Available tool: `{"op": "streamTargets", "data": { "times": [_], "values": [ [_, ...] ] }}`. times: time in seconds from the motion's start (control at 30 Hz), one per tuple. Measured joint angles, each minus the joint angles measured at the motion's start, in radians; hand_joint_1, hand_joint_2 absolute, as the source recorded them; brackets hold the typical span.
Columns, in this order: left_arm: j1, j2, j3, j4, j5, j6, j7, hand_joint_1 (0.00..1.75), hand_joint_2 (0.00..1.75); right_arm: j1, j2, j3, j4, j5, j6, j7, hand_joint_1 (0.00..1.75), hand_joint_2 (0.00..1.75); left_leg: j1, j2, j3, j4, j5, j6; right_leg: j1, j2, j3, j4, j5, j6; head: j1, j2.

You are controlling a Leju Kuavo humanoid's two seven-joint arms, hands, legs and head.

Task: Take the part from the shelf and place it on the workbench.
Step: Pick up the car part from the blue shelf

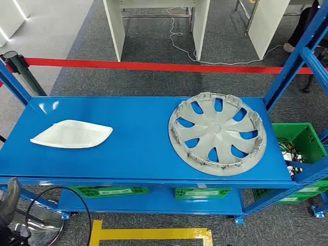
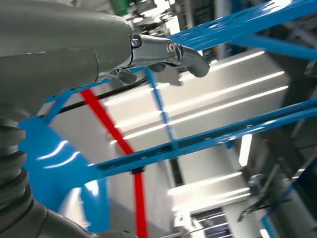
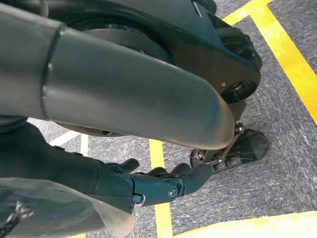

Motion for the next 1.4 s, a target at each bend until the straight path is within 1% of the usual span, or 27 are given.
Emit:
{"op": "streamTargets", "data": {
  "times": [0.13,0.2,0.27,0.33,0.4,0.47,0.53,0.57,0.63,0.77,0.9,1.03,1.27,1.4],
  "values": [
    [-0.005,0.019,-0.038,-0.013,-0.011,0.006,0.009,0.00,1.75,-0.003,0.001,0.000,0.002,0.011,0.003,0.005,0.00,0.00,0.000,0.000,0.001,0.000,0.000,0.000,0.000,0.000,0.000,0.000,0.000,0.000,0.000,0.000],
    [-0.023,0.036,-0.071,-0.012,-0.024,-0.006,0.037,0.00,1.75,-0.005,0.001,0.000,0.002,0.026,0.003,0.010,0.00,0.00,0.000,0.000,0.002,0.000,0.000,0.000,0.000,0.000,0.000,0.000,0.000,0.000,0.000,0.000],
    [-0.057,0.058,-0.109,-0.006,-0.036,-0.040,0.079,0.00,1.75,-0.009,0.001,0.003,0.003,0.052,0.003,0.014,0.00,0.00,0.000,0.000,0.002,0.000,0.001,0.000,0.000,0.000,0.000,0.000,0.001,0.001,0.000,0.000],
    [-0.102,0.084,-0.150,0.012,-0.056,-0.093,0.130,0.00,1.75,-0.012,0.001,0.015,0.003,0.097,-0.009,0.011,0.00,0.00,0.000,0.000,0.002,0.000,0.001,0.000,0.000,0.000,0.000,0.000,0.002,0.002,0.000,0.000],
    [-0.153,0.110,-0.193,0.046,-0.070,-0.167,0.189,0.00,1.75,-0.014,0.001,0.041,0.003,0.155,-0.031,-0.014,0.00,0.00,0.000,0.000,0.002,0.000,0.002,0.001,0.000,0.000,0.000,0.000,0.003,0.002,0.000,0.000],
    [-0.205,0.132,-0.234,0.087,-0.034,-0.276,0.249,0.00,1.75,-0.017,0.001,0.071,0.003,0.201,-0.049,-0.044,0.00,0.00,0.000,0.000,0.003,0.000,0.002,0.000,0.000,0.000,0.000,0.000,0.003,0.002,0.000,0.000],
    [-0.257,0.148,-0.269,0.138,0.002,-0.375,0.292,0.00,1.75,-0.021,0.001,0.098,0.004,0.240,-0.060,-0.054,0.00,0.00,0.000,0.000,0.003,0.000,0.003,0.000,0.000,0.001,0.000,0.000,0.004,0.002,0.000,0.000],
    [-0.283,0.154,-0.287,0.167,-0.002,-0.405,0.306,0.00,1.75,-0.023,0.001,0.114,0.004,0.262,-0.066,-0.055,0.00,0.00,0.000,0.000,0.002,0.000,0.003,0.000,0.000,0.001,0.000,0.000,0.004,0.002,0.000,0.000],
    [-0.338,0.162,-0.323,0.225,-0.034,-0.433,0.320,0.00,1.75,-0.027,0.001,0.147,0.005,0.298,-0.076,-0.055,0.00,0.00,-0.001,0.000,0.002,0.001,0.003,0.001,0.000,0.001,0.000,0.000,0.004,0.002,0.000,0.000],
    [-0.434,0.174,-0.382,0.313,-0.097,-0.459,0.344,0.00,1.75,-0.031,0.000,0.190,0.006,0.325,-0.085,-0.043,0.00,0.00,-0.001,0.000,0.002,0.001,0.003,0.001,0.000,0.001,0.000,-0.001,0.005,0.003,0.000,0.000],
    [-0.492,0.179,-0.414,0.364,-0.115,-0.463,0.354,0.00,1.75,-0.033,0.000,0.211,0.007,0.333,-0.086,-0.034,0.00,0.00,-0.001,0.000,0.002,0.001,0.003,0.001,0.000,0.002,0.000,-0.001,0.005,0.003,0.000,0.000],
    [-0.514,0.182,-0.428,0.393,-0.116,-0.464,0.355,0.00,1.75,-0.034,0.000,0.224,0.008,0.335,-0.086,-0.033,0.00,0.00,-0.001,0.000,0.002,0.001,0.003,0.001,0.000,0.002,0.000,-0.002,0.004,0.003,0.000,0.000],
    [-0.530,0.187,-0.438,0.417,-0.119,-0.464,0.356,0.00,1.75,-0.034,-0.001,0.233,0.010,0.335,-0.087,-0.032,0.00,0.00,-0.001,0.000,0.002,0.001,0.003,0.001,0.000,0.002,0.000,-0.002,0.005,0.003,0.000,0.000],
    [-0.549,0.189,-0.444,0.432,-0.152,-0.467,0.369,0.00,1.75,-0.034,-0.001,0.235,0.011,0.346,-0.083,-0.017,0.00,0.00,-0.001,0.000,0.001,0.001,0.003,0.001,0.000,0.002,0.000,-0.002,0.005,0.003,0.000,0.000]
  ]
}}
